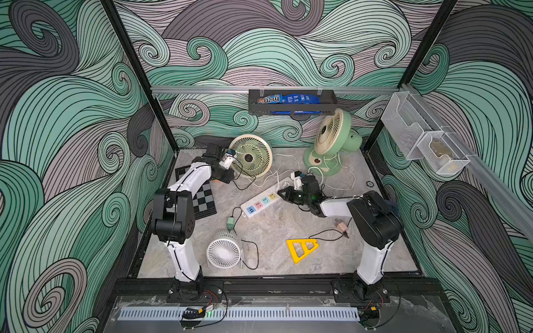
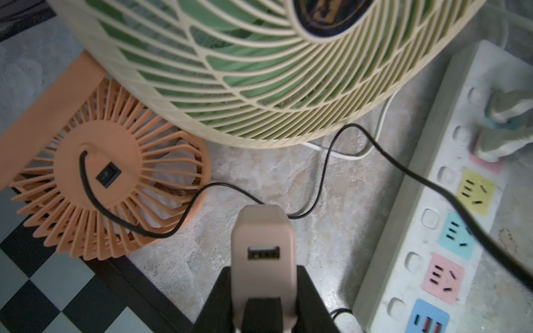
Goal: Unplug the desk fan from the power strip
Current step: Place the plug at the center of the board.
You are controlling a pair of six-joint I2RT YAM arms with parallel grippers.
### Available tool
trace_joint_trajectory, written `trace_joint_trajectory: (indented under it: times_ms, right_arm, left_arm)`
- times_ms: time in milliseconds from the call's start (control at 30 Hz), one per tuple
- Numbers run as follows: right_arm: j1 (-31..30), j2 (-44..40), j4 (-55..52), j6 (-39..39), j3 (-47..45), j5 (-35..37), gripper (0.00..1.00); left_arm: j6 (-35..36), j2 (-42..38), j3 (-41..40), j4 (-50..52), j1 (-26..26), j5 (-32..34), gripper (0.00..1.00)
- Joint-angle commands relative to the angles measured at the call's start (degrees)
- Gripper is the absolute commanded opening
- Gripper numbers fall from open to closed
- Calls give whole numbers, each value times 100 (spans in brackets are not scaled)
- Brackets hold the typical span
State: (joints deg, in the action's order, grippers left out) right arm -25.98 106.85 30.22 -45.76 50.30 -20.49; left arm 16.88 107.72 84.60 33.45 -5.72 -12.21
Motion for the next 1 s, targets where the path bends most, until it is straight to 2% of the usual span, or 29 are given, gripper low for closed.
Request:
trace_joint_trajectory:
  times_ms: [0,267,400,533,633,700,967]
  right_arm:
    - [161,-261,-10,50,-121,-115,9]
    - [330,-356,15,60,-255,-122,10]
    - [340,-342,74,33,-284,-122,10]
    - [354,-339,87,34,-278,-121,12]
    - [362,-335,81,45,-253,-145,12]
    - [366,-346,70,64,-234,-163,12]
    - [428,-375,16,144,-183,-218,12]
  left_arm:
    - [-70,327,27,266,127,-157,0]
    - [-108,620,46,511,222,-264,0]
    - [-105,658,8,557,239,-177,4]
    - [-99,629,-22,573,270,-134,14]
    - [-102,569,-30,604,297,-103,30]
    - [-98,491,-51,597,317,-115,36]
    - [1,20,-108,634,317,-107,47]
